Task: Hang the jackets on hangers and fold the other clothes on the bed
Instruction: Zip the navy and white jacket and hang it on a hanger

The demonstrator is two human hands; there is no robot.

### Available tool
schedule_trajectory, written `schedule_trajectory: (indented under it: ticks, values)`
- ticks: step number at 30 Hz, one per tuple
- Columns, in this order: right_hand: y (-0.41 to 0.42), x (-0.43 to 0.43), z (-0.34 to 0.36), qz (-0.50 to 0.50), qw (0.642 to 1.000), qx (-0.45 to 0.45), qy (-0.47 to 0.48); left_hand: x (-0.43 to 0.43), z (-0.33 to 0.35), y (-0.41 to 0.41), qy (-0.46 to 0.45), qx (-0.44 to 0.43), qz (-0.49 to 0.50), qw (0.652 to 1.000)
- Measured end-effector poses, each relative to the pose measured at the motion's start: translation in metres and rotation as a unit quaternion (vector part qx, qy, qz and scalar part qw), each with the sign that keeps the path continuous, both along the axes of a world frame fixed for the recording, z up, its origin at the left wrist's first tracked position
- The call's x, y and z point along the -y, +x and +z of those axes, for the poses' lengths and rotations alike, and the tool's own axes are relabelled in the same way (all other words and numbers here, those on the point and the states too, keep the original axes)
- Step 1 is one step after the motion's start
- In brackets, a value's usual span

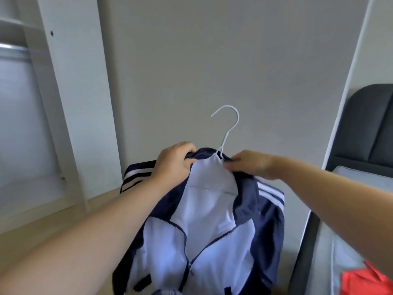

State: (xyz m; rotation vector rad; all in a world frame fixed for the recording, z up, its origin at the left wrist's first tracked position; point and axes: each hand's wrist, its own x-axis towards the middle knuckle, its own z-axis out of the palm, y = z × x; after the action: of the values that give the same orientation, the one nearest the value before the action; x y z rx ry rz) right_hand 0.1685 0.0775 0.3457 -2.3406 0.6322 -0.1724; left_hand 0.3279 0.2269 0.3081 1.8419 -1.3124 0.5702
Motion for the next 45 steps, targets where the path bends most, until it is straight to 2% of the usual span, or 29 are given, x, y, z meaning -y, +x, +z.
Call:
schedule_trajectory:
  ticks: [2,4,7,9,12,14,16,17,18,19,20,21,22,23,24,26,29,30,31,32,33,34,35,36,39,40,43,45]
  values:
    - [0.001,0.001,-0.013,-0.016,0.999,0.042,0.009,0.005,-0.001,0.0,0.02,-0.029,-0.016,0.999]
    - [0.005,0.001,-0.021,-0.068,0.992,0.104,-0.022,0.009,0.005,0.001,0.073,-0.115,-0.02,0.99]
    - [0.007,-0.001,-0.027,-0.106,0.98,0.147,-0.086,0.009,0.022,0.0,0.166,-0.263,-0.052,0.949]
    - [0.008,-0.003,-0.03,-0.11,0.974,0.169,-0.103,0.009,0.029,-0.001,0.18,-0.269,-0.086,0.942]
    - [0.009,-0.008,-0.031,-0.136,0.954,0.23,-0.139,0.013,0.037,-0.008,0.137,-0.126,-0.037,0.982]
    - [0.008,-0.013,-0.028,-0.167,0.914,0.312,-0.198,0.015,0.041,-0.019,0.007,0.051,0.008,0.999]
    - [0.005,-0.011,-0.021,-0.18,0.89,0.345,-0.236,0.012,0.039,-0.033,-0.104,0.204,0.007,0.973]
    - [0.003,-0.008,-0.017,-0.175,0.899,0.321,-0.242,0.011,0.034,-0.036,-0.108,0.262,0.003,0.959]
    - [0.002,-0.004,-0.013,-0.173,0.915,0.28,-0.234,0.012,0.027,-0.038,-0.068,0.289,-0.005,0.955]
    - [0.0,0.001,-0.012,-0.179,0.928,0.242,-0.219,0.014,0.019,-0.04,-0.012,0.268,-0.015,0.963]
    - [-0.002,0.005,-0.013,-0.189,0.933,0.223,-0.209,0.017,0.014,-0.041,0.042,0.184,-0.023,0.982]
    - [-0.003,0.007,-0.017,-0.197,0.931,0.222,-0.211,0.018,0.013,-0.043,0.055,0.047,-0.035,0.997]
    - [-0.005,0.007,-0.021,-0.199,0.928,0.226,-0.218,0.021,0.014,-0.046,0.039,-0.094,-0.046,0.994]
    - [-0.007,0.005,-0.026,-0.195,0.926,0.233,-0.223,0.024,0.018,-0.046,0.025,-0.215,-0.052,0.975]
    - [-0.007,0.004,-0.03,-0.185,0.926,0.24,-0.224,0.028,0.022,-0.045,0.038,-0.28,-0.054,0.958]
    - [-0.009,0.005,-0.034,-0.168,0.93,0.246,-0.214,0.031,0.029,-0.043,0.096,-0.322,-0.064,0.94]
    - [-0.011,0.009,-0.033,-0.164,0.934,0.218,-0.229,0.031,0.035,-0.042,0.072,-0.342,-0.072,0.934]
    - [-0.011,0.01,-0.032,-0.164,0.938,0.198,-0.234,0.031,0.035,-0.046,0.049,-0.316,-0.067,0.945]
    - [-0.01,0.01,-0.031,-0.164,0.942,0.174,-0.236,0.029,0.035,-0.053,0.02,-0.25,-0.058,0.966]
    - [-0.01,0.01,-0.029,-0.165,0.946,0.156,-0.232,0.027,0.032,-0.059,-0.009,-0.131,-0.054,0.99]
    - [-0.008,0.01,-0.028,-0.167,0.948,0.15,-0.227,0.024,0.026,-0.065,-0.022,0.015,-0.076,0.997]
    - [-0.007,0.01,-0.026,-0.17,0.948,0.158,-0.219,0.023,0.019,-0.069,-0.012,0.161,-0.102,0.982]
    - [-0.007,0.011,-0.024,-0.175,0.946,0.172,-0.214,0.022,0.009,-0.07,0.01,0.263,-0.123,0.957]
    - [-0.007,0.011,-0.023,-0.181,0.943,0.184,-0.209,0.021,0.002,-0.068,0.03,0.281,-0.135,0.95]
    - [-0.013,0.017,-0.021,-0.186,0.941,0.218,-0.18,0.026,-0.002,-0.057,-0.049,0.074,-0.098,0.991]
    - [-0.015,0.019,-0.022,-0.18,0.941,0.229,-0.172,0.029,0.0,-0.052,-0.046,0.024,-0.076,0.996]
    - [-0.02,0.019,-0.023,-0.147,0.939,0.26,-0.173,0.038,0.01,-0.037,0.143,-0.015,-0.025,0.989]
    - [-0.025,0.016,-0.021,-0.124,0.943,0.253,-0.178,0.039,0.012,-0.033,0.195,-0.055,-0.033,0.979]
